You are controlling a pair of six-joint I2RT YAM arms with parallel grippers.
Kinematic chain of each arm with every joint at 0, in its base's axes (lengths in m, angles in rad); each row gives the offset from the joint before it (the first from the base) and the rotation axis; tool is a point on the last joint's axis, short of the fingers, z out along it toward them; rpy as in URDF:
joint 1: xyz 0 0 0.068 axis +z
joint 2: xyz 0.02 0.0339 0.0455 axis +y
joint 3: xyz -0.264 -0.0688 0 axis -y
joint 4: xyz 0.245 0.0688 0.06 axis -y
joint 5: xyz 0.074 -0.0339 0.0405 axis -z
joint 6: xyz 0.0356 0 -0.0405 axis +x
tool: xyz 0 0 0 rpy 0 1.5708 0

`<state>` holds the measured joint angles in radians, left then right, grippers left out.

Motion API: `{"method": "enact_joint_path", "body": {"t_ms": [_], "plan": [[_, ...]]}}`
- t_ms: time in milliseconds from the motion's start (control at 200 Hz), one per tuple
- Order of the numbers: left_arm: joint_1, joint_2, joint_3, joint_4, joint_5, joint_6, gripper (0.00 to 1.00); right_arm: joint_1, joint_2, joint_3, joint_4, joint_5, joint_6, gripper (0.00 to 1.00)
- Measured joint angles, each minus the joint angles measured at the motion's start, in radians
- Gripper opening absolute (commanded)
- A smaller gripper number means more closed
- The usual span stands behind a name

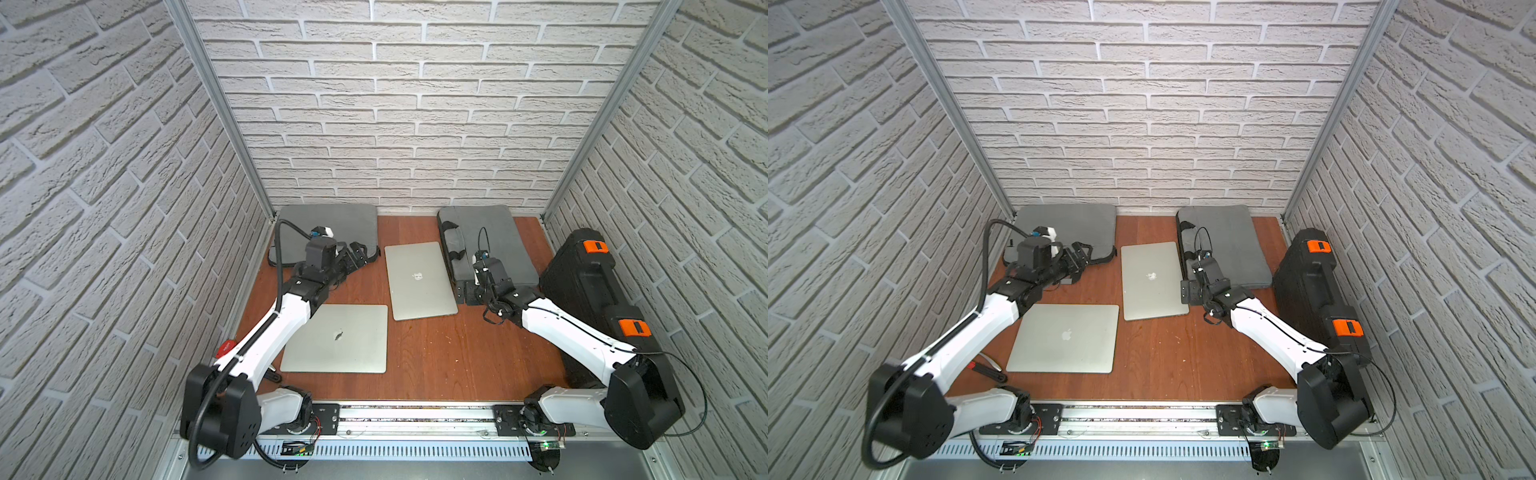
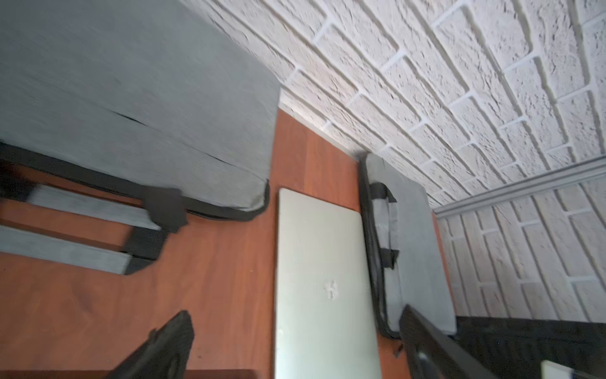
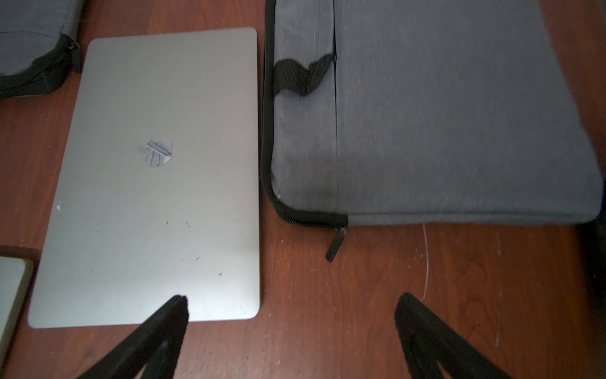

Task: Open the zippered laptop bag and take out the laptop
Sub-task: Place the laptop at the center of the board, then reset both arms

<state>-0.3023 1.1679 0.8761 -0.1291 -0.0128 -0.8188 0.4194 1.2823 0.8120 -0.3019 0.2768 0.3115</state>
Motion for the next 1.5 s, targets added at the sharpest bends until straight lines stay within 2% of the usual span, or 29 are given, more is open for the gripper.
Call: {"method": "enact_joint_path", "body": {"t_ms": [210, 345, 480, 640, 860, 1120, 1500], "plan": [[0.023, -0.259, -0.176, -0.037, -0.263, 0.149, 0.98, -0.001, -0.13, -0.275, 0.29, 0.07, -0.167, 1.0], [0.054, -0.388, -0.283, -0.012, -0.397, 0.236, 0.98, -0.002, -0.195, -0.366, 0.447, 0.126, -0.233, 1.0], [0.104, -0.435, -0.38, 0.079, -0.486, 0.331, 0.98, -0.007, -0.182, -0.37, 0.555, 0.153, -0.294, 1.0], [0.151, -0.409, -0.503, 0.249, -0.53, 0.475, 0.98, -0.023, -0.106, -0.357, 0.643, 0.159, -0.354, 1.0], [0.248, -0.302, -0.546, 0.426, -0.51, 0.618, 0.98, -0.11, -0.048, -0.356, 0.722, 0.131, -0.394, 1.0], [0.376, -0.151, -0.652, 0.686, -0.34, 0.67, 0.98, -0.216, 0.019, -0.371, 0.844, 0.048, -0.397, 1.0], [0.398, 0.227, -0.657, 1.035, -0.154, 0.659, 0.98, -0.34, 0.19, -0.41, 1.015, -0.106, -0.352, 1.0]]}}
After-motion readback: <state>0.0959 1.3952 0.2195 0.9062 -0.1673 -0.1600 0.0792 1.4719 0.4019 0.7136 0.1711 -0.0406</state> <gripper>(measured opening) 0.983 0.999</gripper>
